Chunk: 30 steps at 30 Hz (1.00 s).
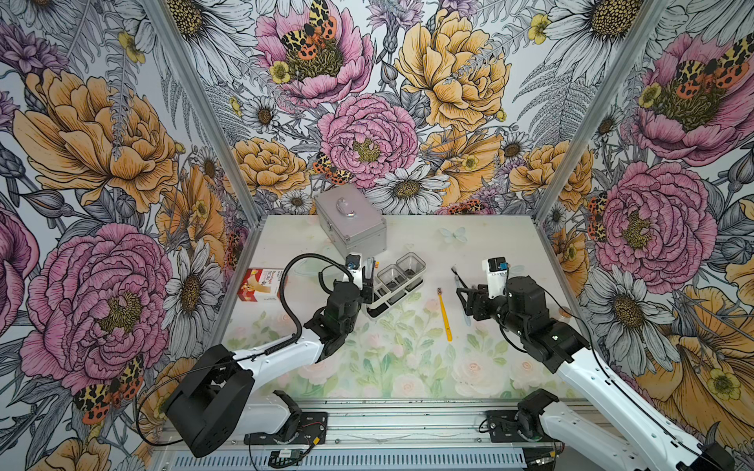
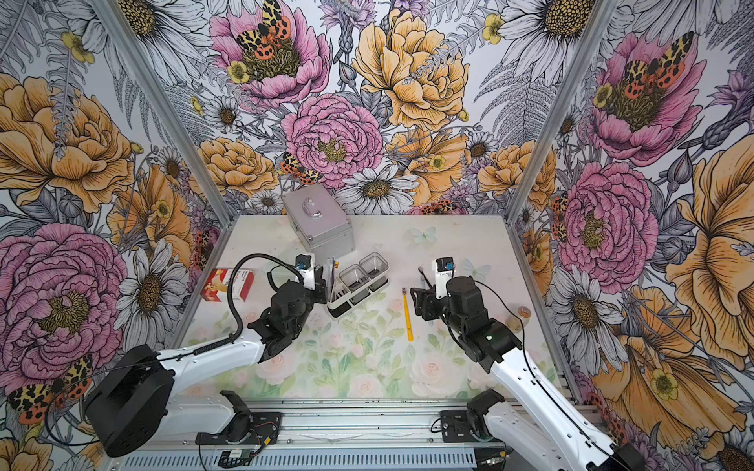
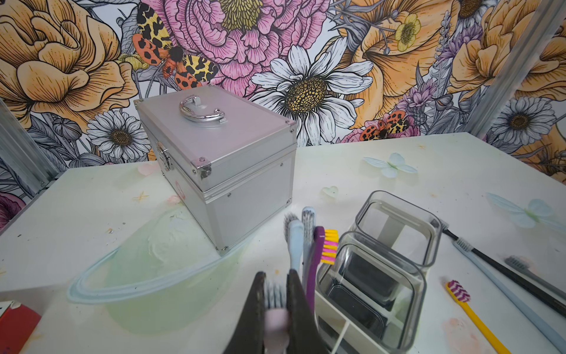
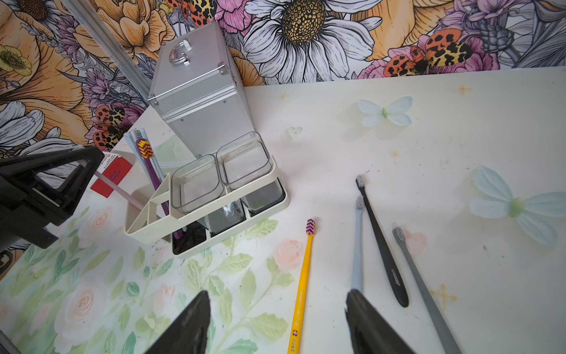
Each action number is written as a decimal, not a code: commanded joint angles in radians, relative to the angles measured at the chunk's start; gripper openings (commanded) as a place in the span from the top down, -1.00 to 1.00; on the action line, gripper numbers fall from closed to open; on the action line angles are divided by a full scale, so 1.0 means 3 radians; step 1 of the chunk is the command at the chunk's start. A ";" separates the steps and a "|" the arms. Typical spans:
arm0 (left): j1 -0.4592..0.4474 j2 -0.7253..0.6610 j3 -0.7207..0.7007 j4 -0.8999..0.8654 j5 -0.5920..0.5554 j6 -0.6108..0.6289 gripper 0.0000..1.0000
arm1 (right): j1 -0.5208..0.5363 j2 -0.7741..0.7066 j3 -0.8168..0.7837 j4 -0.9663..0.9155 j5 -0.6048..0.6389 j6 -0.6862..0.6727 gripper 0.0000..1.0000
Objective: Place the toothbrush into the toothbrush holder
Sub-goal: Place the toothbrush in the toothbrush holder.
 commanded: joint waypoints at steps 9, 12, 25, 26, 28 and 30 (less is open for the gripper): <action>0.0078 0.0164 -0.0046 0.0342 0.0118 -0.0085 1.00 | -0.0021 0.0058 0.0156 0.0004 -0.0059 0.0068 -0.42; 0.0101 0.0189 -0.0031 0.0356 0.0139 -0.0071 1.00 | -0.0022 0.0078 0.0154 0.0006 -0.0059 0.0083 -0.41; 0.0104 0.0352 0.0008 0.0378 0.0273 -0.0104 0.80 | -0.0020 0.0097 0.0152 0.0007 -0.0051 0.0085 -0.40; 0.0092 0.0335 0.0007 0.0391 0.0318 -0.0076 0.71 | -0.0020 0.0090 0.0148 0.0009 -0.0052 0.0084 -0.40; 0.0074 0.0296 0.0011 0.0412 0.0361 -0.0030 0.56 | -0.0022 0.0093 0.0139 0.0009 -0.0044 0.0078 -0.40; 0.0039 0.0231 0.0034 0.0429 0.0388 0.0059 0.16 | -0.0024 0.0114 0.0133 0.0008 -0.0045 0.0070 -0.41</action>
